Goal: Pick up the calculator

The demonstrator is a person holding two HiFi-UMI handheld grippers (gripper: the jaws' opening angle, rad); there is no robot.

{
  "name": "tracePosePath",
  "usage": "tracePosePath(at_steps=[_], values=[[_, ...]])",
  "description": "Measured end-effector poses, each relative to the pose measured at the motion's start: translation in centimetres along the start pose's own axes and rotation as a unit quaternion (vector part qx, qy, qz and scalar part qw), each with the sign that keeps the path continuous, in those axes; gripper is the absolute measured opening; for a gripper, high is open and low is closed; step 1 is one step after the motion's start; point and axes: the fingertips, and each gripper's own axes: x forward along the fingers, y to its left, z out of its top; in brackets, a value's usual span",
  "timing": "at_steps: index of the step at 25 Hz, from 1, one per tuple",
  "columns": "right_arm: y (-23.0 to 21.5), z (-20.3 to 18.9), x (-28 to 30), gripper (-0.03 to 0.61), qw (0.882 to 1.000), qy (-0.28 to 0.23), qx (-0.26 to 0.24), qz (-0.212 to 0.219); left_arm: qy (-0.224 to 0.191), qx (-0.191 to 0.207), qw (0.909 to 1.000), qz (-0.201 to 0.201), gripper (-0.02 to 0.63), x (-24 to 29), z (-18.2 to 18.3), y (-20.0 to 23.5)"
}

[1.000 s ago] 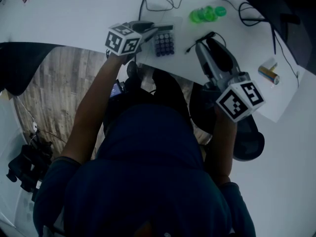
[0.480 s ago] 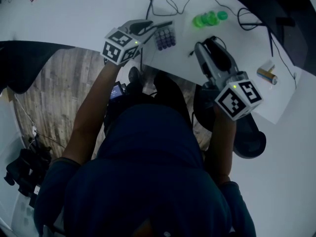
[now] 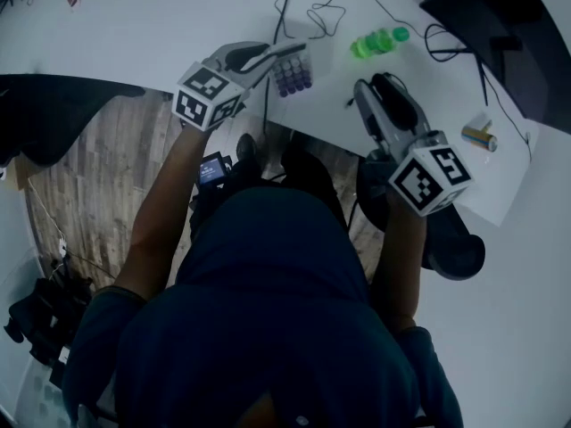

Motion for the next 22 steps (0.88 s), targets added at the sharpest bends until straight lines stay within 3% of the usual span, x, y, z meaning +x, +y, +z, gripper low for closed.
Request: tracePosePath(at_steps=[22], values=[[5.2,1.7,-0.9,0.137,0.998,-0.037,-0.041,-0.011,-0.052,0.086,0.9949,-0.010,0.078,-9.3,6.3,-2.2]])
